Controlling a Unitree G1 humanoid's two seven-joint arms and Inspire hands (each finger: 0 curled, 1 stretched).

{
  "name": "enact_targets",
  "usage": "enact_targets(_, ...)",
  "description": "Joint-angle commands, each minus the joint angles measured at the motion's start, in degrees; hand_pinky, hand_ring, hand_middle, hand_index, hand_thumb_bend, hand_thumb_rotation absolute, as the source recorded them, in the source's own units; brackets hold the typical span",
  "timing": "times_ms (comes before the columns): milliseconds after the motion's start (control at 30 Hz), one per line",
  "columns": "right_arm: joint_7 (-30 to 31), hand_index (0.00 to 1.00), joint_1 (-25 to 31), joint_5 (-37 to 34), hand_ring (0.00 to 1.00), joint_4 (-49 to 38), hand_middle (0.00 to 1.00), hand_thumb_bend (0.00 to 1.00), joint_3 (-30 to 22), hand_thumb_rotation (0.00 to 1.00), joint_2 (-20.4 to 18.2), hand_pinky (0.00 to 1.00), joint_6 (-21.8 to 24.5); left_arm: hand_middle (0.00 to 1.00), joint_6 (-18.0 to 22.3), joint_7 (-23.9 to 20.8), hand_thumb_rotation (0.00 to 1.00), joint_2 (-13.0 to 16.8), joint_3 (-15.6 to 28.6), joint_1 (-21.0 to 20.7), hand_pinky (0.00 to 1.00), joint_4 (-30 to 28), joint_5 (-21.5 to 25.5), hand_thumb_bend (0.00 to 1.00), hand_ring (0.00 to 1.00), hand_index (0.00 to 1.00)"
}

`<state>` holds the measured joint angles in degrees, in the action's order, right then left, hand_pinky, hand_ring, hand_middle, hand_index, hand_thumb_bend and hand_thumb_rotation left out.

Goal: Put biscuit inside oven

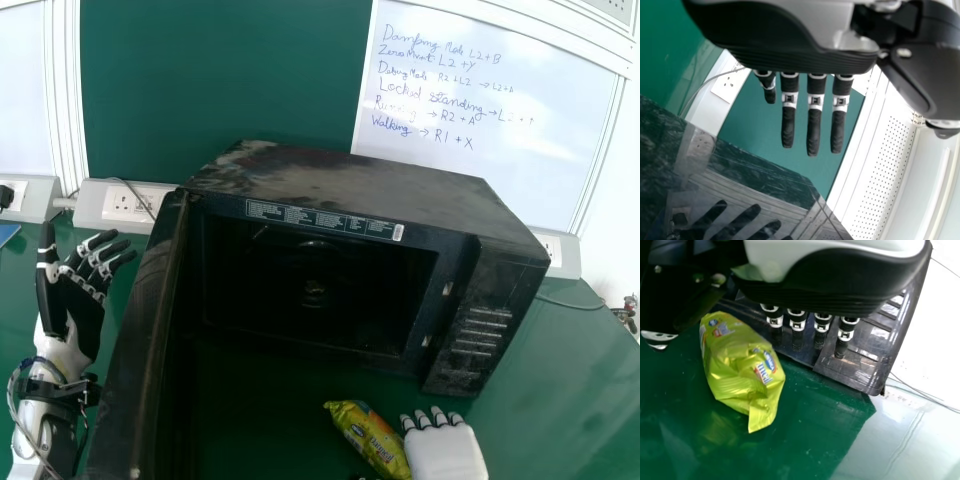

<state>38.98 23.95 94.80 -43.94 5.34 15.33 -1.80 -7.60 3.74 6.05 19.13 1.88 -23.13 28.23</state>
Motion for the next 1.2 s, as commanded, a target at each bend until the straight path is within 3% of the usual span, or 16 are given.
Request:
enact_targets(0, 1.05, 0.97, -1.43, -0.63, 1.00, 0.82, 1.00, 1.00, 0.16, 0.47, 0.57, 0.94, -0.37, 0.64, -0.62, -0.58, 0.48, -0.24, -0.64, 0.07, 0.72, -1.22, -0.10, 0.84, 0.67, 0.64)
enact_targets(633, 2.90, 0.93, -4.34, 4.72, 1.00, 4.69, 1.00, 1.00, 3.81, 0.51, 3.49, 1.00, -1.17, 0.64, -1.60, -0.88, 0.47, -0.12, -0.49, -0.30, 0.70, -1.53, 0.24, 0.87, 0.66, 0.64)
enact_targets(1000, 0.55, 0.88, -4.65, 8.42, 1.00, 5.92, 1.00, 1.00, 5.76, 0.47, 4.88, 1.00, -1.09, 0.65, -1.96, -0.91, 0.47, -0.01, -0.26, -0.11, 0.72, -1.81, 0.39, 0.87, 0.68, 0.65)
enact_targets(1167, -0.87, 0.88, -5.66, 8.15, 0.99, 7.35, 1.00, 1.00, 6.14, 0.52, 4.42, 1.00, -0.13, 0.66, -2.02, -0.87, 0.47, -0.05, -0.22, 0.02, 0.74, -2.03, 0.48, 0.86, 0.68, 0.65)
